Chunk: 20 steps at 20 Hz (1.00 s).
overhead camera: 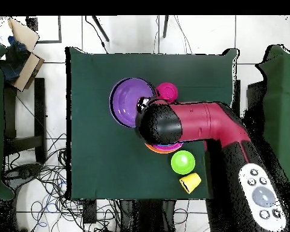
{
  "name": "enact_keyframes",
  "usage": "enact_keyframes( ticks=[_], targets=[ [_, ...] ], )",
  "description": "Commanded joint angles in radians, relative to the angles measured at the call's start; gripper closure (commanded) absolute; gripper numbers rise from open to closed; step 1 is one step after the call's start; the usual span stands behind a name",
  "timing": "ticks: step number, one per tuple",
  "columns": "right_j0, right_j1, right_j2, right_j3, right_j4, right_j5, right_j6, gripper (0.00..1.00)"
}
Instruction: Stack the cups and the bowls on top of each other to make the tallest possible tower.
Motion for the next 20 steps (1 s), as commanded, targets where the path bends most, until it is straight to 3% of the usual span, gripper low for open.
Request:
enact_keyframes(
  ticks=[1, 7, 12, 20],
  targets=[
    [-0.060, -0.171, 0.191, 0.231, 0.021, 0.028, -0.320, 1.00],
    [-0.125, -0.161, 0.243, 0.235, -0.028, 0.018, -0.336, 1.00],
    [-0.234, -0.147, 0.320, 0.237, -0.039, 0.027, -0.406, 1.00],
    [-0.385, -0.156, 0.439, 0.298, -0.058, 0.011, -0.434, 1.00]
  ],
)
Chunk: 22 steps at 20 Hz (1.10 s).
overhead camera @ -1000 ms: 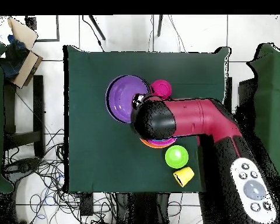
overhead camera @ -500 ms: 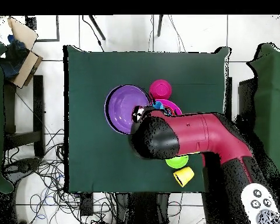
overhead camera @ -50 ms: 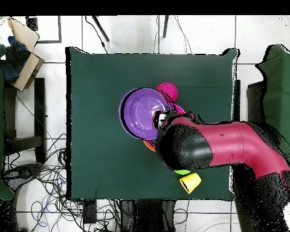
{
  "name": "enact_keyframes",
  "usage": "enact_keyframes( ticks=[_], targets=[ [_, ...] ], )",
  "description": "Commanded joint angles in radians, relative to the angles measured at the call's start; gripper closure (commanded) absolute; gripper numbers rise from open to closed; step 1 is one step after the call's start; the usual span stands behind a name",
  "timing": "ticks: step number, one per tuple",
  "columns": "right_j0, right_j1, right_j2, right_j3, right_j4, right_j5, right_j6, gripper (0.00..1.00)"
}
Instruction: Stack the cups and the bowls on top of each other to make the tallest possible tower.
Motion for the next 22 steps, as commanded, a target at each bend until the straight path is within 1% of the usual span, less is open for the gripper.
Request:
enact_keyframes(
  ticks=[1, 6, 15, 22],
  targets=[
    [-0.080, 0.004, 0.147, 0.121, -0.069, 0.010, -0.352, 1.00],
    [-0.107, 0.043, 0.171, 0.114, -0.114, 0.004, -0.338, 1.00],
    [-0.120, 0.061, 0.192, 0.118, -0.157, -0.005, -0.299, 1.00],
    [-0.104, 0.084, 0.194, 0.093, -0.193, 0.006, -0.262, 1.00]
  ],
)
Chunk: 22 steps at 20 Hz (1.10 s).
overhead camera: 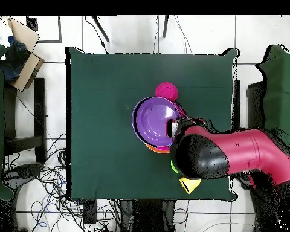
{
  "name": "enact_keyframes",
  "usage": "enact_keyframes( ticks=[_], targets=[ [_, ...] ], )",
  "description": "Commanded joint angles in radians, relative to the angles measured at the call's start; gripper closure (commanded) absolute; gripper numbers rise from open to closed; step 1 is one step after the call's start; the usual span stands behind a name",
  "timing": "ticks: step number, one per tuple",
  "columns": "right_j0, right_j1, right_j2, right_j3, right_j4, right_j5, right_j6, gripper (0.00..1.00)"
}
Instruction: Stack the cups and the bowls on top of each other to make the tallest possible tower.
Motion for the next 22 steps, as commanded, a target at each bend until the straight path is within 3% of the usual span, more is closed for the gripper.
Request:
enact_keyframes(
  ticks=[1, 22],
  targets=[
    [0.030, 0.075, 0.046, 0.048, -0.088, 0.004, -0.219, 1.00],
    [0.055, 0.143, 0.022, -0.002, -0.156, -0.003, -0.205, 1.00]
  ],
)
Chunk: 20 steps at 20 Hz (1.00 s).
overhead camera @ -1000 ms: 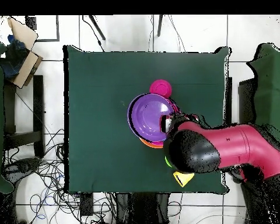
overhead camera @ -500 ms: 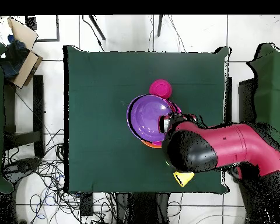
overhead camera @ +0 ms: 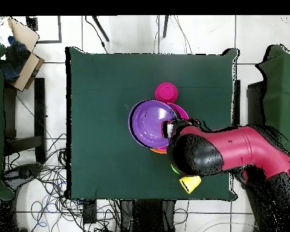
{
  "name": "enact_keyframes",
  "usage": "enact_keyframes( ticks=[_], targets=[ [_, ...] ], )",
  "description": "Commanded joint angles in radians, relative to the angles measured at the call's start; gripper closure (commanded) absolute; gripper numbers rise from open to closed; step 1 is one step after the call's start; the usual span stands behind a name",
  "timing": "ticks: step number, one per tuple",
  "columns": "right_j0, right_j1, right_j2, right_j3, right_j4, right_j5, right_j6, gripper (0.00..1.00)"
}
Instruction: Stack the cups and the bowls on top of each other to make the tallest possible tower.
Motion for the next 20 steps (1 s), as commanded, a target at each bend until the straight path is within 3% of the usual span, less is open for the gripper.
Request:
enact_keyframes(
  ticks=[1, 6, 20],
  targets=[
    [0.038, 0.066, 0.021, 0.001, -0.102, 0.002, -0.209, 1.00],
    [0.007, 0.044, 0.063, 0.018, -0.062, 0.028, -0.228, 1.00],
    [-0.027, 0.051, 0.096, 0.012, -0.051, 0.054, -0.244, 1.00]
  ],
)
